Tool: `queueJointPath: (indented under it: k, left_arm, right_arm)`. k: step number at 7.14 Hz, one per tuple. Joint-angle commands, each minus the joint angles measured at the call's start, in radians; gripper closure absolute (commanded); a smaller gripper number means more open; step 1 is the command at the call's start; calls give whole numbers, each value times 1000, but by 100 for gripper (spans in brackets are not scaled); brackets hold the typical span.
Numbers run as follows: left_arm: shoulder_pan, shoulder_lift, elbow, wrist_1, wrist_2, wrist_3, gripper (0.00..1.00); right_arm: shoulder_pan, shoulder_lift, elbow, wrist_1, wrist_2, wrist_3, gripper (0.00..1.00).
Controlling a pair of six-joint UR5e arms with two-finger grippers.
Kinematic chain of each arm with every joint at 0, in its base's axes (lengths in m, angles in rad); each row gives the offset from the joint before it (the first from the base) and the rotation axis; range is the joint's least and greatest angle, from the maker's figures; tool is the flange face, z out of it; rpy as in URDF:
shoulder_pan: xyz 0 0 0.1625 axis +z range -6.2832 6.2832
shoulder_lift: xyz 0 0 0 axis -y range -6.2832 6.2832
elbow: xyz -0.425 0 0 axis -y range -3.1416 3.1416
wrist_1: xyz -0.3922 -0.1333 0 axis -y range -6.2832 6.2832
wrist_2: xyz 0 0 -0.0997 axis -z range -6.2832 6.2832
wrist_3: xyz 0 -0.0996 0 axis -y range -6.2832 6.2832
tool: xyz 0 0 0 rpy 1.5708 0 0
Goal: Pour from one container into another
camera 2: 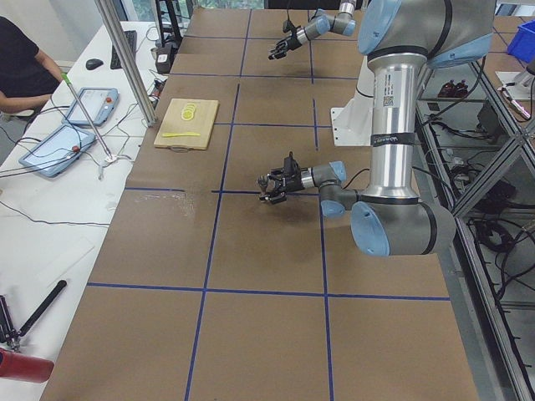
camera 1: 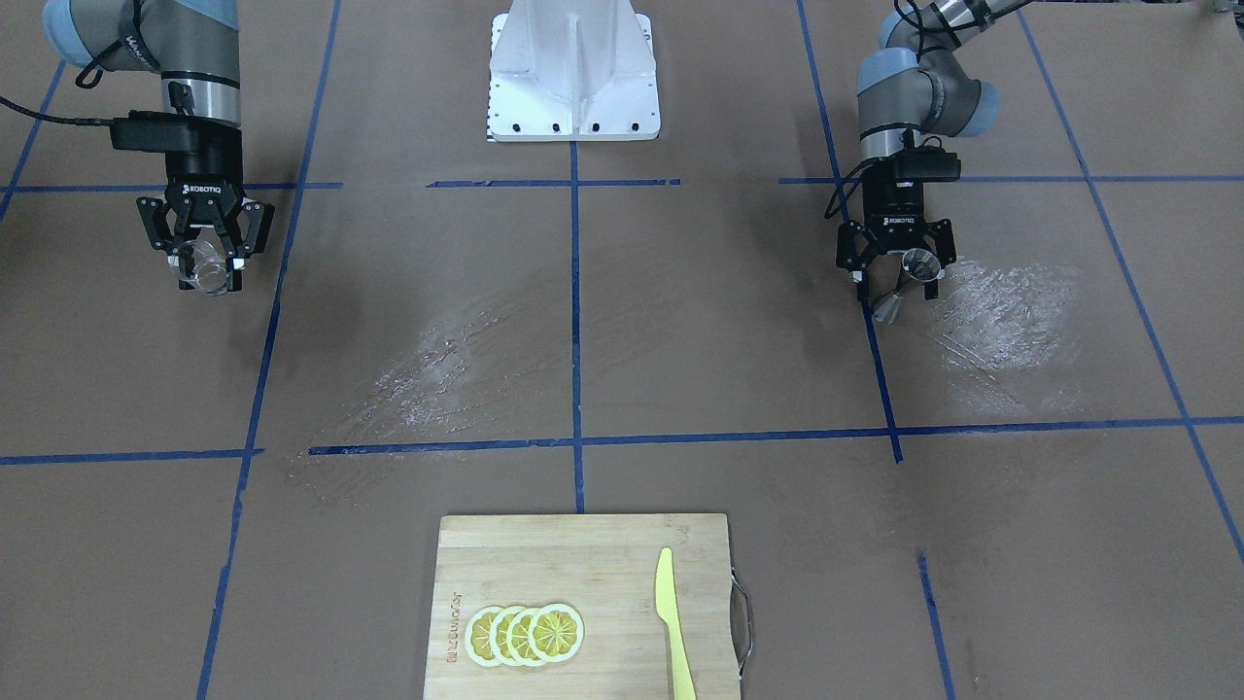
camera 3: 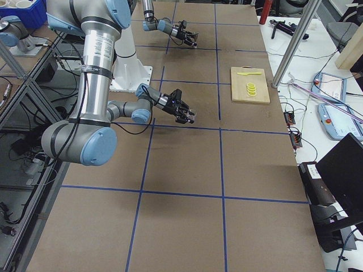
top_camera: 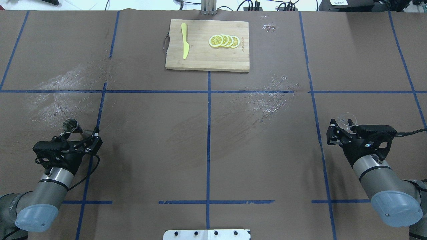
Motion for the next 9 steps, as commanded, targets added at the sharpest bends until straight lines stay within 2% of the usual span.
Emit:
queueJointPath:
  k: [1, 3, 5, 7, 8, 9]
  left_arm:
    - [-1, 96, -118, -3, -152, 54, 0]
    - [-2, 193, -227, -1, -299, 80, 0]
    - [-4, 230, -287, 5, -474, 80, 0]
    - [-7, 335, -411, 14, -577, 89, 0]
    - [-9, 342, -441, 38, -623, 92, 0]
    - [-7, 342, -447, 48, -622, 92, 0]
  right_arm:
    - [-17, 0, -23, 1, -26, 14, 100]
    - [-52, 0, -55, 1, -72, 75, 100]
    - [-86, 2, -100, 1, -124, 129, 100]
    - [-115, 3, -141, 1, -178, 167, 100]
    - [-129, 12, -152, 1, -182, 193, 100]
    - [-137, 12, -154, 1, -210, 197, 100]
